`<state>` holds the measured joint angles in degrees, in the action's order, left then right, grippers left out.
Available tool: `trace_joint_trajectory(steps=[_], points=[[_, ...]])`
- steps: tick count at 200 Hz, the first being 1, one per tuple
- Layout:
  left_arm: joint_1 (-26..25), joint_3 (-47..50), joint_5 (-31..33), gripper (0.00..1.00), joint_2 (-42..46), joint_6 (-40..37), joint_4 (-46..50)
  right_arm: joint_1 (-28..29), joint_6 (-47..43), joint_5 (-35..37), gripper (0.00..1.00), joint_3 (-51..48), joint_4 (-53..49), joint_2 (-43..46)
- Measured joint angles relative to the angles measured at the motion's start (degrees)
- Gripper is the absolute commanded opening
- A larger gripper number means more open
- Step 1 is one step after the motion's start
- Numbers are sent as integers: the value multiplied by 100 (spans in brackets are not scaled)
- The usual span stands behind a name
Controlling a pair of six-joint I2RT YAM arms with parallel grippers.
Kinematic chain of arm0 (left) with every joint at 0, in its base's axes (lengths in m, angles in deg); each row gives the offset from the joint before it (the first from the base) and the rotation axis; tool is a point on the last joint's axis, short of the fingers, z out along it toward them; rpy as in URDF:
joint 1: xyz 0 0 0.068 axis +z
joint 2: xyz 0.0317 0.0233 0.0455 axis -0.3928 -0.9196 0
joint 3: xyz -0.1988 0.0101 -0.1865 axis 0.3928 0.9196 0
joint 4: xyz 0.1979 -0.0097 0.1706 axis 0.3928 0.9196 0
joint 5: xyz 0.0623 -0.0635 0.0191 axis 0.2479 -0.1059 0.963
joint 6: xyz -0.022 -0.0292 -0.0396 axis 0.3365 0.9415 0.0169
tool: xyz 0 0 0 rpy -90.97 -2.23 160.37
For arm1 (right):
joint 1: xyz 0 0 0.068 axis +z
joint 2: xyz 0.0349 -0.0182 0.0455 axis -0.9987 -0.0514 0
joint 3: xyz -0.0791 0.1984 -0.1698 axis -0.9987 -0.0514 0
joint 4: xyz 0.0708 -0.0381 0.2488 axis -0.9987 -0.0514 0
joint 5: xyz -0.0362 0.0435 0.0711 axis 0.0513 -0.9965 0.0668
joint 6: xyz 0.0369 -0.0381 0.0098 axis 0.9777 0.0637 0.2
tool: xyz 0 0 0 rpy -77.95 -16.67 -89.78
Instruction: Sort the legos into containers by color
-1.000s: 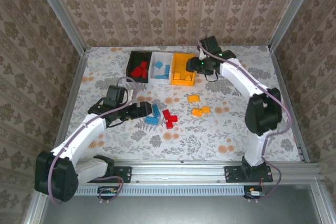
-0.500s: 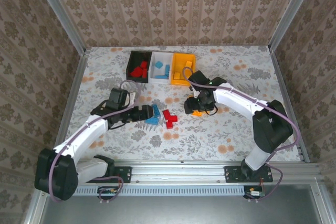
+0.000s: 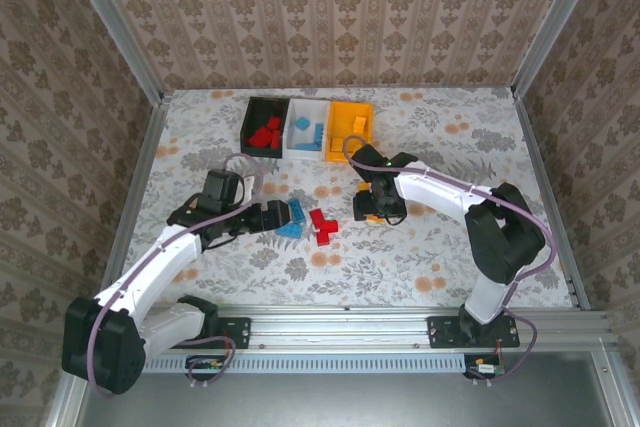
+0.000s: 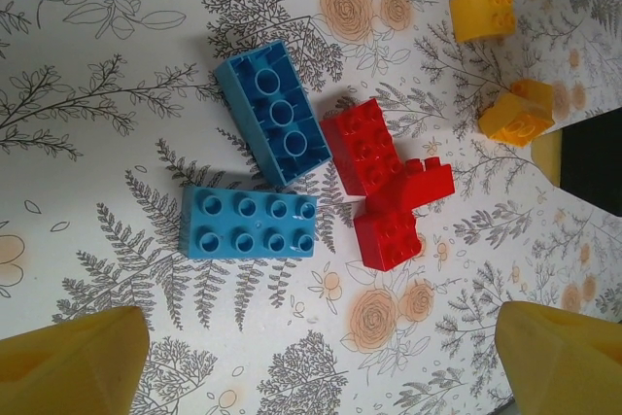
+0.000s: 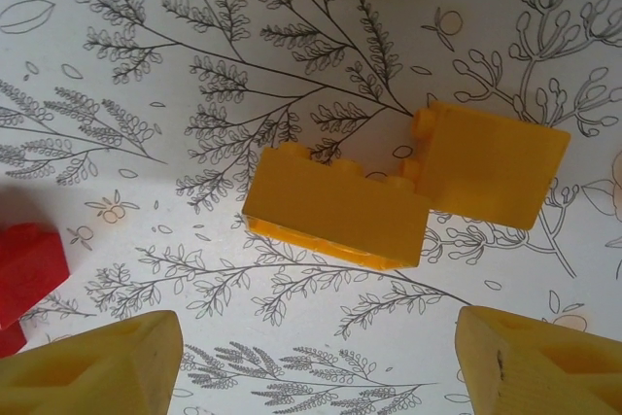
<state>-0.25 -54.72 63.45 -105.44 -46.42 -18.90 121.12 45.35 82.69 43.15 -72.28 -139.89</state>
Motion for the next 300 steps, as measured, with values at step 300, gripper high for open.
trace_joint_trajectory(steps=[300], points=[[79, -9, -273, 94, -63, -146, -59, -579, 310, -380, 43, 1742, 498, -243]])
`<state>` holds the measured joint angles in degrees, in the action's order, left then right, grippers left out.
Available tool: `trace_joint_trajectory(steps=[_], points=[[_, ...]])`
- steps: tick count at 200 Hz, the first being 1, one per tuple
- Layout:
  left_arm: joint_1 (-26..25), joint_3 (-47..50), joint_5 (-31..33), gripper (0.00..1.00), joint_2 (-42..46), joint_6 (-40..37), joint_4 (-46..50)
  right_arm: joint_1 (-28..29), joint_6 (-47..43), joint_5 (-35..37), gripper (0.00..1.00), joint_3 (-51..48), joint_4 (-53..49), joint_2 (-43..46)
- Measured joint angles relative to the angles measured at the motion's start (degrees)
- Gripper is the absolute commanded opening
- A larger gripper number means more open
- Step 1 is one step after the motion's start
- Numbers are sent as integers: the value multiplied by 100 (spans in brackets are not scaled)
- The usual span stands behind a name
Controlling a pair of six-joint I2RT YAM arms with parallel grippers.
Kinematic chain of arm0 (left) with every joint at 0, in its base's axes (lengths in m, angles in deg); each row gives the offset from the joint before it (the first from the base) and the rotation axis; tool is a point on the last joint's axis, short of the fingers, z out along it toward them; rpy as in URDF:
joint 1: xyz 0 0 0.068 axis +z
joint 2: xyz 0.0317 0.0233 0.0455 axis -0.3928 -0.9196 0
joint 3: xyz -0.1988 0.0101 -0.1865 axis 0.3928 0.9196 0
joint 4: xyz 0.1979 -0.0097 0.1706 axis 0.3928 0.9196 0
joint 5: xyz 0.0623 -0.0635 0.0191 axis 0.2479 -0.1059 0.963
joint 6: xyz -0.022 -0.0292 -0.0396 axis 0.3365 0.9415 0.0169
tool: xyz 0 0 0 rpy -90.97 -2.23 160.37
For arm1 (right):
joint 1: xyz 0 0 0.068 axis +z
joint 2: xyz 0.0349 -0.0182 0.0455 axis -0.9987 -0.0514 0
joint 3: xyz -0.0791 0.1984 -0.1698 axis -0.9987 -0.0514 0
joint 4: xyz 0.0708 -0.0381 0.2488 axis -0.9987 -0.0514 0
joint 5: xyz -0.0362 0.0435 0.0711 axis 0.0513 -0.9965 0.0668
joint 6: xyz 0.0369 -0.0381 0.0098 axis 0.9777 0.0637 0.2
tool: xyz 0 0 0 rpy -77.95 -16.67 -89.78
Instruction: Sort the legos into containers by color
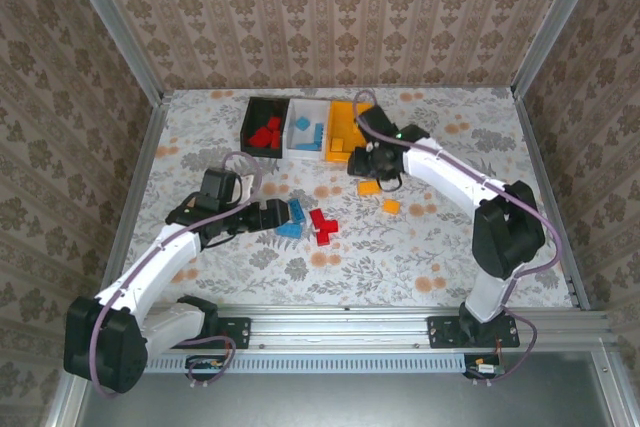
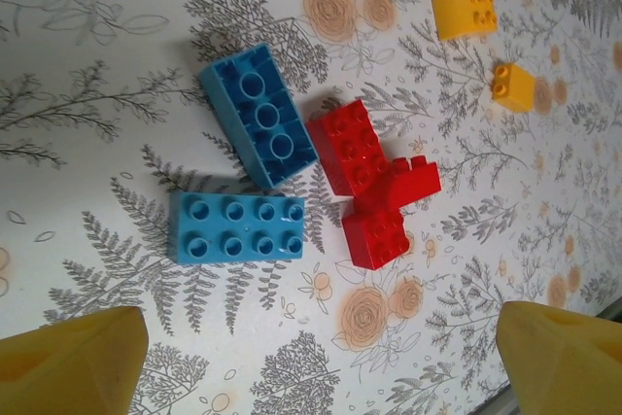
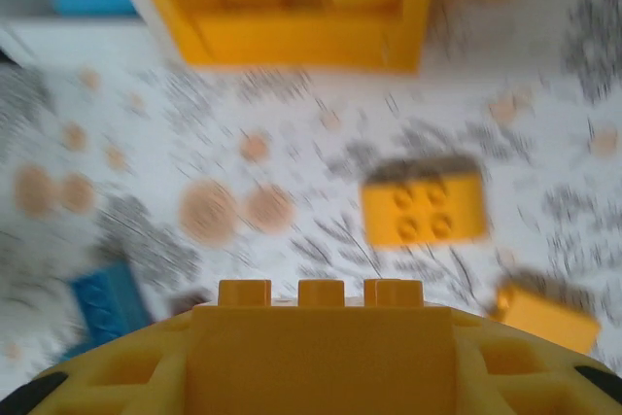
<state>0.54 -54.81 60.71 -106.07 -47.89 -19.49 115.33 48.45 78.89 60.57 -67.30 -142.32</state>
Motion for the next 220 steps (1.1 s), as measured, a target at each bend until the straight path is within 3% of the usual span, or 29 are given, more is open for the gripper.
trace_joint_trajectory(steps=[67, 102, 139, 220], points=[[-254, 0, 63, 94, -81, 105, -52, -597, -428, -413, 44, 2669, 79, -2063], [-284, 0, 109, 94, -125, 111, -39, -732, -546, -450, 52, 3707, -94, -3091], [-284, 0, 149, 94, -195, 111, -31, -763, -564, -501, 60, 4127, -236, -3462], [-284, 0, 151, 94, -262, 125, -22, -761, -645, -566, 70, 4057, -286, -3303]])
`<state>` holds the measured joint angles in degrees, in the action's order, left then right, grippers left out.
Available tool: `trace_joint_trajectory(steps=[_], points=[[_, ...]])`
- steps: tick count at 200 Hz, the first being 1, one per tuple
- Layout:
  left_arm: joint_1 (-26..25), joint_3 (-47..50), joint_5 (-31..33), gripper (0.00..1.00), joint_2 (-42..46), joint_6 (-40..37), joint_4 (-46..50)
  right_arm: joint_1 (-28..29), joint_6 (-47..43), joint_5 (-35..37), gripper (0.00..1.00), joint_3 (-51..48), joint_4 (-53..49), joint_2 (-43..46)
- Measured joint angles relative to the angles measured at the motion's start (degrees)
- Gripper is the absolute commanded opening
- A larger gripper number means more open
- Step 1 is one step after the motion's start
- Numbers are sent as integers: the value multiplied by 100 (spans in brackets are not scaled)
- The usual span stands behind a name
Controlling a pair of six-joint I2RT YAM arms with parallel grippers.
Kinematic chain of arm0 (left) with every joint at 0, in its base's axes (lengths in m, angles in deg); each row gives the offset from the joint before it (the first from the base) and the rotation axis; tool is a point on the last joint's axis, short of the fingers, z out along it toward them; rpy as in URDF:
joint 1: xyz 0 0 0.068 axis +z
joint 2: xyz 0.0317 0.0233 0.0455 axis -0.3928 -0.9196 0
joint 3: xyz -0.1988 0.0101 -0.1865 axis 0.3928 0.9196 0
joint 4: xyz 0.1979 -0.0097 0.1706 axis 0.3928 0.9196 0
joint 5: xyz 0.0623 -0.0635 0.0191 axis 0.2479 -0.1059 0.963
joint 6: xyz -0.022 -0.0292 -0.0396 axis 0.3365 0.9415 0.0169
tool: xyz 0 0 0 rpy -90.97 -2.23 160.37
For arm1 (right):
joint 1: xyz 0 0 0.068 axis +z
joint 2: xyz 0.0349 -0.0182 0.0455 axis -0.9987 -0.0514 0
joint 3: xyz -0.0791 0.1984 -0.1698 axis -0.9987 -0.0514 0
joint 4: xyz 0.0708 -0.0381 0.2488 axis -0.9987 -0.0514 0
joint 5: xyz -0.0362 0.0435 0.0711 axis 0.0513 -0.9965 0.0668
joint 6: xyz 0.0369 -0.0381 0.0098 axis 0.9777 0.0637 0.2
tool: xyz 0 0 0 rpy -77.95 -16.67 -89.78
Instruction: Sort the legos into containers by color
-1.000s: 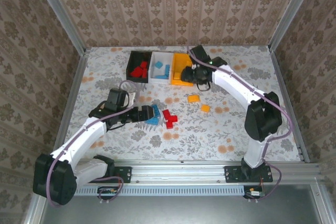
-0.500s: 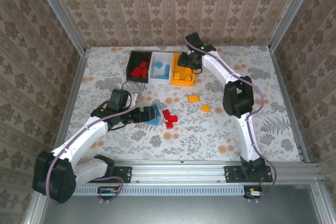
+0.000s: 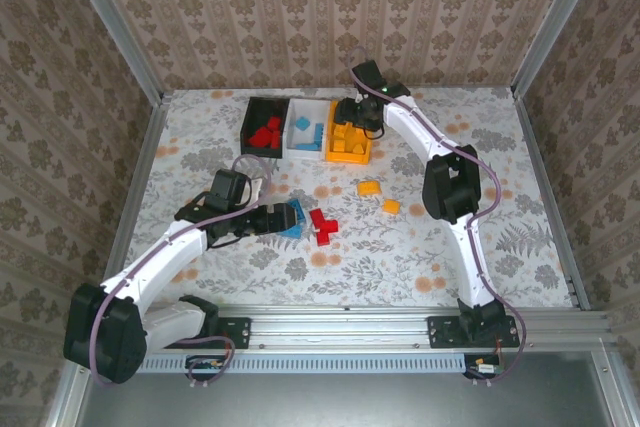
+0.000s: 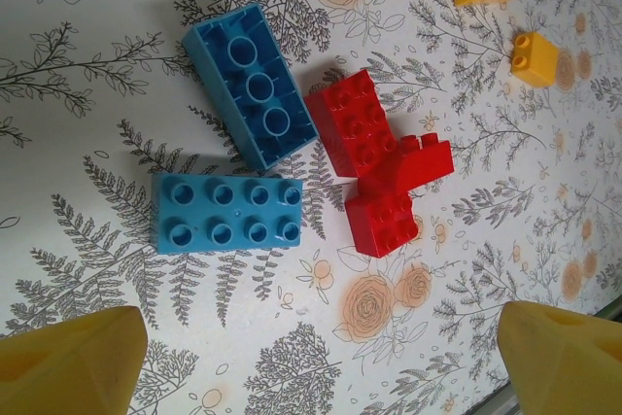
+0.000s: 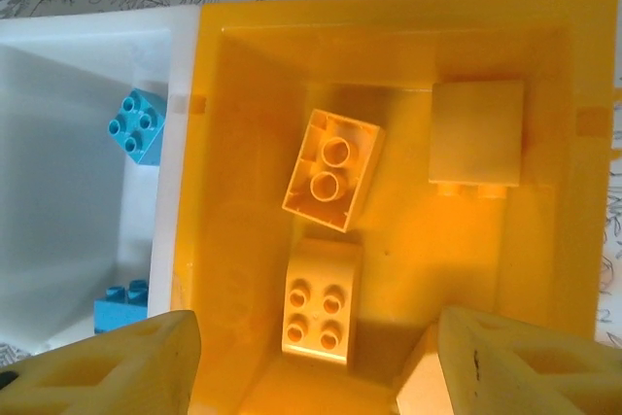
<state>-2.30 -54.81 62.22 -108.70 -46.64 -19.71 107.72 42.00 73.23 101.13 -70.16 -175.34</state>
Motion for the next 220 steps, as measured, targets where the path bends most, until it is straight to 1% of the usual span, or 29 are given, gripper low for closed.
trace_joint_trajectory(steps=[26, 39, 61, 84, 112, 130, 150, 174, 220], points=[[-109, -76, 98, 94, 17, -7, 149, 0, -168, -111, 73, -850, -146, 796], [-323, -184, 153, 94, 15, -70, 264, 0, -317, -201, 74, -1386, -229, 1362], [-723, -463, 269, 94, -151, -321, 413, 0, -527, -299, 76, -2559, -385, 2535], [-1180, -1051, 417, 92, -748, -772, 684, 0, -629, -306, 76, -3954, -485, 3663], [-1663, -2114, 737, 90, -1816, -1384, 1097, -33, -568, -306, 76, -5495, -457, 4426], [-1952, -2754, 940, 90, -2457, -1690, 1274, -107, -448, -304, 76, -6210, -385, 4616], [-2155, -3058, 1062, 90, -2861, -1858, 1349, -186, -413, -304, 76, -6537, -273, 4623], [-2256, -3097, 1097, 90, -3047, -1884, 1364, -271, -380, -306, 75, -6551, -90, 4492], [-2260, -3067, 1108, 91, -3060, -1869, 1346, -299, -125, -254, 75, -6380, 125, 3681]])
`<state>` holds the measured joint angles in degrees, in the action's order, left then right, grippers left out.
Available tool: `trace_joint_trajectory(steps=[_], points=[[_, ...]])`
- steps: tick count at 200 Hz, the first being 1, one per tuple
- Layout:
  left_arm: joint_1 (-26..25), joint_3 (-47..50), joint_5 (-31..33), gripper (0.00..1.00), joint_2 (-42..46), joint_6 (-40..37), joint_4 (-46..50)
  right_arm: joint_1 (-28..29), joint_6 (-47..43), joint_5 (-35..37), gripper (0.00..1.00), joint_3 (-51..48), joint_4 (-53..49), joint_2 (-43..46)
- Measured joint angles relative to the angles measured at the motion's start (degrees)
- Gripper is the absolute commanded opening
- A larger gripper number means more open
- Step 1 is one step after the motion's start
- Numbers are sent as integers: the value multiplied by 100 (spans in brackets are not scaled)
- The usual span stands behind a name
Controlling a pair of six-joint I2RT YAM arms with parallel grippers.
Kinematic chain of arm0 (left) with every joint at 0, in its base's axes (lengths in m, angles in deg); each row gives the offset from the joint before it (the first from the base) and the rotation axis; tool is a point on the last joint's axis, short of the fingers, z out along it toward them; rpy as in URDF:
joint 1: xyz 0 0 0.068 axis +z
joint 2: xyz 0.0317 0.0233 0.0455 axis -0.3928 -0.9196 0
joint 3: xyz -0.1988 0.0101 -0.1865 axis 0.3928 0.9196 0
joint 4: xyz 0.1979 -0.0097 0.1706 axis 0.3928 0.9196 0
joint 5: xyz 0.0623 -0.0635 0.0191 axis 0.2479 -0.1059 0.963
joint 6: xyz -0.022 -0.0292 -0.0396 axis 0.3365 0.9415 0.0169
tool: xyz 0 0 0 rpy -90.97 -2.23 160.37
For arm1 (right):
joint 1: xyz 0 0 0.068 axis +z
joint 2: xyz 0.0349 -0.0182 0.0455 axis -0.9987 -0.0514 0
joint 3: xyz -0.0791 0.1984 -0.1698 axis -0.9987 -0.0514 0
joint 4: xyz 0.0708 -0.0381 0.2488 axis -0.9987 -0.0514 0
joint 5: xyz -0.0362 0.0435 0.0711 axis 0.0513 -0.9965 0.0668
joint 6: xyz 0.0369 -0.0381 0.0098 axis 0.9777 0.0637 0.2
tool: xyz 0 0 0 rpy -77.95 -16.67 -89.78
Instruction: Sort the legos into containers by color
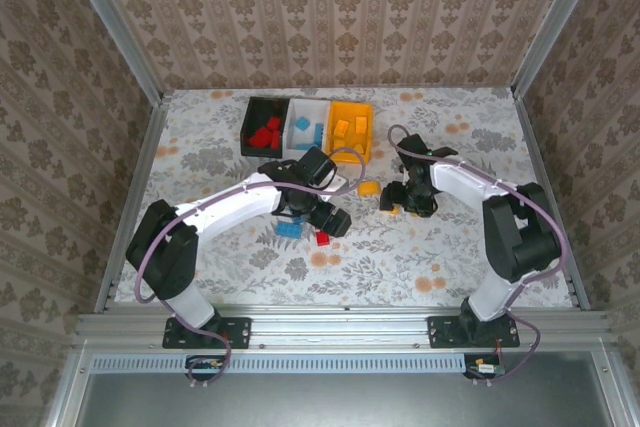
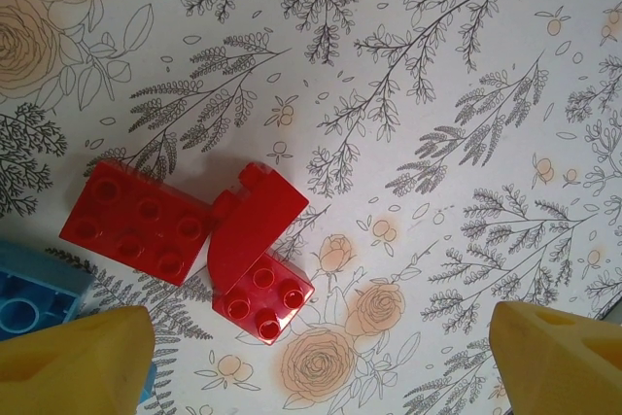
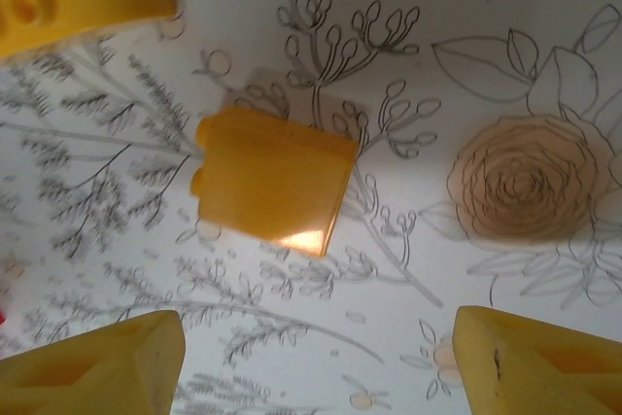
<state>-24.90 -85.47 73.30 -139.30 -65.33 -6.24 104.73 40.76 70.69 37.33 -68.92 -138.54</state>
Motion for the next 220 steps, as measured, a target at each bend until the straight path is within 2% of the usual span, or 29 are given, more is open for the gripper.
trace_joint_trajectory(steps=[78, 99, 158, 220], points=[[76, 284, -17, 91, 2, 2, -142, 170, 411, 382, 73, 570, 96, -739], [175, 466, -68, 91, 46, 13, -238, 251, 437, 485, 68, 654, 94, -911], [352, 682, -190, 92, 247, 52, -433, 323, 542, 608, 44, 730, 90, -977], [479, 896, -251, 92, 498, 111, -531, 323, 562, 654, 41, 776, 46, -824]])
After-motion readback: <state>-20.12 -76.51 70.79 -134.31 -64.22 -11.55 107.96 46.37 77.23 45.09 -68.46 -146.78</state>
